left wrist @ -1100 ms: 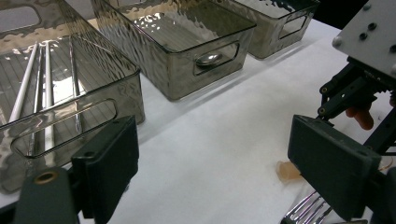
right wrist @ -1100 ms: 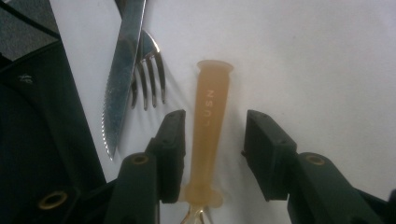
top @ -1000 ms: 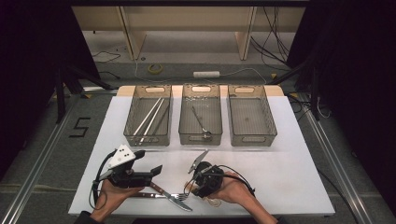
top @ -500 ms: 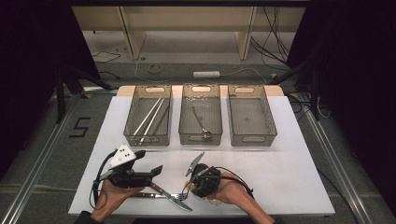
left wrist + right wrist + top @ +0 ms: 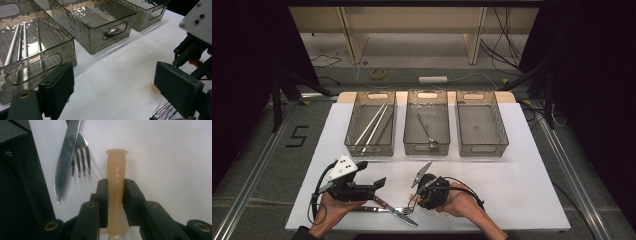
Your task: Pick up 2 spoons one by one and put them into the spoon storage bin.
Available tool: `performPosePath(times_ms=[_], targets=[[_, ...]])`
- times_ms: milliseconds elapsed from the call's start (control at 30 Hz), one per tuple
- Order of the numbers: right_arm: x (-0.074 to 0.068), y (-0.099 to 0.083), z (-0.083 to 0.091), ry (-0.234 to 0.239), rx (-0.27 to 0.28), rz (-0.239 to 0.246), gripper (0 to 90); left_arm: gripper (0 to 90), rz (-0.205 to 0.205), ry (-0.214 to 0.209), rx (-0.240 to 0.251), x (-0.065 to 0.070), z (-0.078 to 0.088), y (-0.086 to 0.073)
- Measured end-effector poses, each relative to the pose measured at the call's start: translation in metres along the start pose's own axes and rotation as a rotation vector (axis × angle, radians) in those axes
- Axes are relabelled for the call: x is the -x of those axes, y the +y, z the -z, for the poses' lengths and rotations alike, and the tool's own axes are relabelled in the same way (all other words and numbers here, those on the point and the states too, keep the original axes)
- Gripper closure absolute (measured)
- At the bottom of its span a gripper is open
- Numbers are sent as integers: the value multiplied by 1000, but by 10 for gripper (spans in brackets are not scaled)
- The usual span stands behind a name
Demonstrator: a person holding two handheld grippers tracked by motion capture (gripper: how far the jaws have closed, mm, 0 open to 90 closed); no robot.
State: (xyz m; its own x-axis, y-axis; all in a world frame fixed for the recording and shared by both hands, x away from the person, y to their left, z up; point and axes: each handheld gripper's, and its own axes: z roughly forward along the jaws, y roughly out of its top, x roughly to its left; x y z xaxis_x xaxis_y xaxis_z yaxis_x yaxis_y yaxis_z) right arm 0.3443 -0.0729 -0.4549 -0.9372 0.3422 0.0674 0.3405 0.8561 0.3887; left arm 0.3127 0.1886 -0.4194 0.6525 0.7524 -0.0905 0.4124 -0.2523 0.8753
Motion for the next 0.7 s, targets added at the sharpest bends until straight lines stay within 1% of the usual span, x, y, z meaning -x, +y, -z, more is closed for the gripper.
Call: performPosePath(times_ms=[100, 200, 233, 267, 300, 433, 467, 533, 567, 633, 700], targets=[[3, -1, 7, -7, 24, -20, 761, 160, -1, -1, -1, 0, 0, 0], [10, -4, 15, -20, 56, -46, 761, 160, -1, -1, 0, 0, 0, 0], [13, -4, 18, -23, 61, -46, 761, 160, 0, 0, 0, 0, 0, 0], [14, -5, 20, -24, 69, -57, 761, 160, 0, 0, 0, 0, 0, 0], [16, -6, 22, -27, 75, -53, 761, 160, 0, 0, 0, 0, 0, 0], [26, -8, 32, -36, 113, -80, 761, 160, 5, -1, 2, 0, -1, 0], [29, -9, 35, -35, 127, -97, 761, 160, 4, -1, 2, 0, -1, 0], [35, -11, 40, -41, 145, -110, 761, 160, 3, 0, 1, 0, -1, 0], [37, -12, 43, -44, 149, -126, 761, 160, 4, 1, 2, 0, -1, 0], [44, -16, 49, -48, 179, -145, 761, 160, 4, 0, 1, -1, -1, 0], [48, -18, 53, -55, 196, -156, 761, 160, 6, 1, 1, -1, -1, 0]])
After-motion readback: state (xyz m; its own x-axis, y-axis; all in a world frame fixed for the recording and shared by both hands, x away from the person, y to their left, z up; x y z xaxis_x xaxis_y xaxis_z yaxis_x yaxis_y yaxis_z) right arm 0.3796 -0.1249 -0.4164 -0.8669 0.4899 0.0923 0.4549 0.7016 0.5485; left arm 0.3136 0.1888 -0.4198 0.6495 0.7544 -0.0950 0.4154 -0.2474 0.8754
